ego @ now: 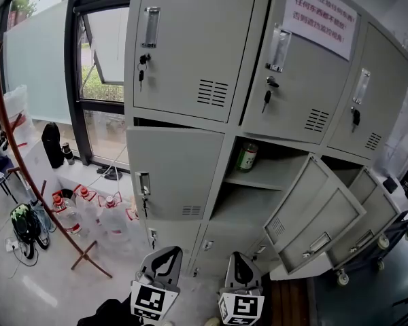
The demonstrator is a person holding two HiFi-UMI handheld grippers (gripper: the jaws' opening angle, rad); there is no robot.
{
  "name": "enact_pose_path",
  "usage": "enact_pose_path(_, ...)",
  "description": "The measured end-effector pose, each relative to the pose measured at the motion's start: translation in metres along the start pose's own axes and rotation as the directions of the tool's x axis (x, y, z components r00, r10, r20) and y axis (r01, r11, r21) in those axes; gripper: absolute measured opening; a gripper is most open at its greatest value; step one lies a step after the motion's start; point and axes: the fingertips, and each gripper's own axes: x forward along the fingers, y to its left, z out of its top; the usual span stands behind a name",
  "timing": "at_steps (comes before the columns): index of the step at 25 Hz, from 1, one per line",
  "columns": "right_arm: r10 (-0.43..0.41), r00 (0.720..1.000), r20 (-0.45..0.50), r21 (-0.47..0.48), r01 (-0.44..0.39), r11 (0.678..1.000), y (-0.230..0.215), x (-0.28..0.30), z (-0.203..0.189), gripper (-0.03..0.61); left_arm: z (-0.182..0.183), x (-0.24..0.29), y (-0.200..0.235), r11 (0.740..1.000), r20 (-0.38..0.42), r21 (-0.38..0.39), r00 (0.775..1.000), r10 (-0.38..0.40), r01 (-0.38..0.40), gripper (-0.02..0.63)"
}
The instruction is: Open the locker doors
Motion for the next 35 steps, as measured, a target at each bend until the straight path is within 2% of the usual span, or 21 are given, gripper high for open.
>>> enact_pose_path(8, 0.055, 0.998, 0.0, -0.005, -0.055, 0.998, 0.014, 0.014, 0.002, 0.015, -0.001, -0.002, 0.016, 0.999, -0.008, 0.007, 0.999, 0.044, -0.044, 0.025)
enact_pose_path(15, 0.199, 0.98, 0.024, -0.014, -0.199, 0.98, 0.069, 0.053, 0.013, 0.015, -0.005, -0.021, 0.072, 0.984, -0.022, 0.01, 0.984, 0.178, -0.178, 0.025)
enact_pose_path(19, 0.289, 0.956, 0.042, -0.018, -0.289, 0.957, 0.108, 0.078, 0.023, 0.015, -0.009, -0.038, 0.111, 0.963, -0.034, 0.01, 0.963, 0.268, -0.268, 0.025)
enact_pose_path(26, 0.408, 0.911, 0.057, -0.018, -0.407, 0.913, 0.173, 0.126, 0.032, 0.015, -0.018, -0.065, 0.173, 0.914, -0.056, 0.012, 0.913, 0.404, -0.404, 0.025)
enact_pose_path(35, 0.474, 0.877, 0.076, -0.014, -0.474, 0.88, 0.228, 0.187, 0.038, 0.015, -0.037, -0.083, 0.234, 0.864, -0.089, 0.007, 0.861, 0.501, -0.503, 0.025)
